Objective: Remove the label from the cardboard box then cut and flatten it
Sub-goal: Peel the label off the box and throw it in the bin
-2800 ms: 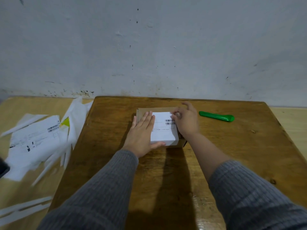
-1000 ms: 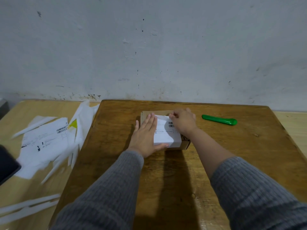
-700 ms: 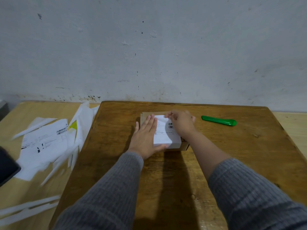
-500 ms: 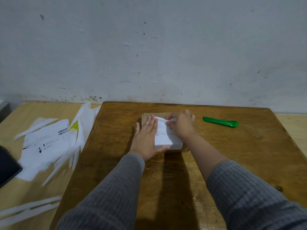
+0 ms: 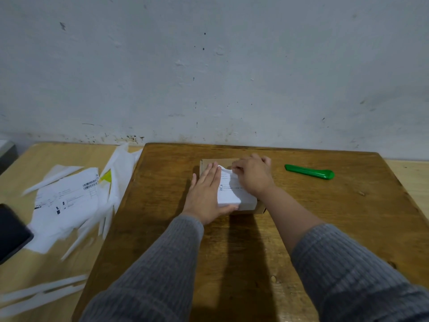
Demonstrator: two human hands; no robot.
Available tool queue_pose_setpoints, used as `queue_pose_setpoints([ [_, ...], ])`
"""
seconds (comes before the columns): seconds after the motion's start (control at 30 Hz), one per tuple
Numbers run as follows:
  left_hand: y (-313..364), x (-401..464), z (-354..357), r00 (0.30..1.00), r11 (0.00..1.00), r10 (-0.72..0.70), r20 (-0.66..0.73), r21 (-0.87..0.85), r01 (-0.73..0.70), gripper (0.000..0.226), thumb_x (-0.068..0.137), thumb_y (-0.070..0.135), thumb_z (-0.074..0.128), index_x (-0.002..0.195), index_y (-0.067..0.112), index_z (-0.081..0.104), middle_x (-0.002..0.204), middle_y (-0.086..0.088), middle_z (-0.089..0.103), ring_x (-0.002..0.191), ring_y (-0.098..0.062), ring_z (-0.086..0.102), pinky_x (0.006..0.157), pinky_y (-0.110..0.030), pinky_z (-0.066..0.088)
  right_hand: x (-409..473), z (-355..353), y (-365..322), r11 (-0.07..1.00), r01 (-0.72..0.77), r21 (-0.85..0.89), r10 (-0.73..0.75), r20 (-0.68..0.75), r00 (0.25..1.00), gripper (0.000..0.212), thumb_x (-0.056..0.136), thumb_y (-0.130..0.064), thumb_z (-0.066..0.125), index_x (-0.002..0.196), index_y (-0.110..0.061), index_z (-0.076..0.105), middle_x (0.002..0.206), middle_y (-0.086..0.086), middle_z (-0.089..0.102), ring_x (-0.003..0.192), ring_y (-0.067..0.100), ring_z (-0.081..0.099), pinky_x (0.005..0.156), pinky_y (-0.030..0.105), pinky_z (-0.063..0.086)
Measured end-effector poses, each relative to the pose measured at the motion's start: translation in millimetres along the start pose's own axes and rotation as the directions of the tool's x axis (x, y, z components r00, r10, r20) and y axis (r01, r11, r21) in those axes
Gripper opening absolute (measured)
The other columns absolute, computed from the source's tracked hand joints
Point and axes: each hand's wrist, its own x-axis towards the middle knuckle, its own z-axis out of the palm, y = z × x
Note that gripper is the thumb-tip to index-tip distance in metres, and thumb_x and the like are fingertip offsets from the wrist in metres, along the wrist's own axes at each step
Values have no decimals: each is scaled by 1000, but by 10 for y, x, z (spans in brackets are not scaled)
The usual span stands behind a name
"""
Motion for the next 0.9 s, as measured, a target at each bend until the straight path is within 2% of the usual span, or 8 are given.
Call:
queue_pose_setpoints([
  [0.13, 1, 2, 6, 1000, 1000, -6, 6, -6, 6, 116, 75, 74, 57, 154, 17, -6, 163, 4, -11, 148, -10, -11, 120, -47, -3, 29, -55, 16, 951, -227, 212, 183, 208, 961, 32, 95, -30, 46, 65, -28, 57, 81, -14, 59, 101, 14, 48, 74, 34, 14],
  [0.27, 5, -12, 9, 1000, 995, 7, -26, -104, -10, 119, 73, 65, 67, 155, 16, -4, 163, 4, -8, 147, -9, -12, 116, -39, -11, 36, -87, 2, 946, -273, 172, 249, 149, 957, 18, 94, -34, 50, 96, -38, 67, 101, -13, 68, 111, 15, 47, 79, 37, 19],
  [0.37, -18, -58, -20, 997, 982, 6, -76, -188, -20, 121, 68, 61, 76, 154, 16, 4, 162, 3, 5, 147, -9, -4, 118, -34, -4, 37, -89, -17, 971, -207, 116, 201, 62, 978, 28, 95, -25, 44, 95, -39, 68, 106, -11, 66, 114, 18, 40, 78, 36, 17],
  [0.43, -34, -79, -45, 997, 993, 25, -67, -117, -32, 123, 68, 67, 72, 155, 15, 3, 163, 3, 3, 148, -10, -4, 119, -33, -4, 31, -87, -35, 996, -85, -14, 85, 16, 996, 29, 93, -18, 47, 106, -37, 66, 118, -7, 60, 117, 20, 37, 80, 35, 18],
  [0.53, -91, -95, -54, 999, 1000, 27, -20, 10, -26, 122, 72, 75, 60, 155, 15, -5, 162, 3, -10, 148, -11, -10, 120, -36, -5, 6, -10, -92, 978, 32, -207, -37, -23, 999, 38, 88, -15, 53, 124, -27, 59, 141, 2, 42, 131, 24, 29, 101, 40, 23],
  [0.63, -167, -126, -52, 998, 992, 51, 28, 112, -54, 109, 81, 77, 44, 154, 16, -9, 161, 2, -15, 147, -10, -15, 121, -42, -4, 48, 39, -104, 949, 62, -310, -87, -68, 994, 28, 89, -20, 52, 114, -24, 63, 156, 4, 20, 144, 26, 12, 115, 49, 5],
  [0.77, -234, -147, -52, 997, 990, 63, 36, 126, -67, 84, 94, 65, 30, 154, 20, -6, 162, 6, -12, 146, -8, -18, 119, -48, -10, 181, 60, -96, 972, 213, -98, -213, 18, 977, 35, 91, -14, 51, 122, -26, 60, 130, -2, 57, 124, 19, 47, 106, 34, 21],
  [0.9, -270, -84, -78, 994, 985, 84, 72, 147, -94, 81, 96, 60, 30, 155, 18, -7, 162, 4, -14, 145, -8, -21, 119, -52, -7, 262, 73, -125, 987, 149, 60, -152, 37, 988, 26, 93, -19, 53, 114, -17, 68, 118, 1, 65, 106, 23, 60, 95, 36, 43],
])
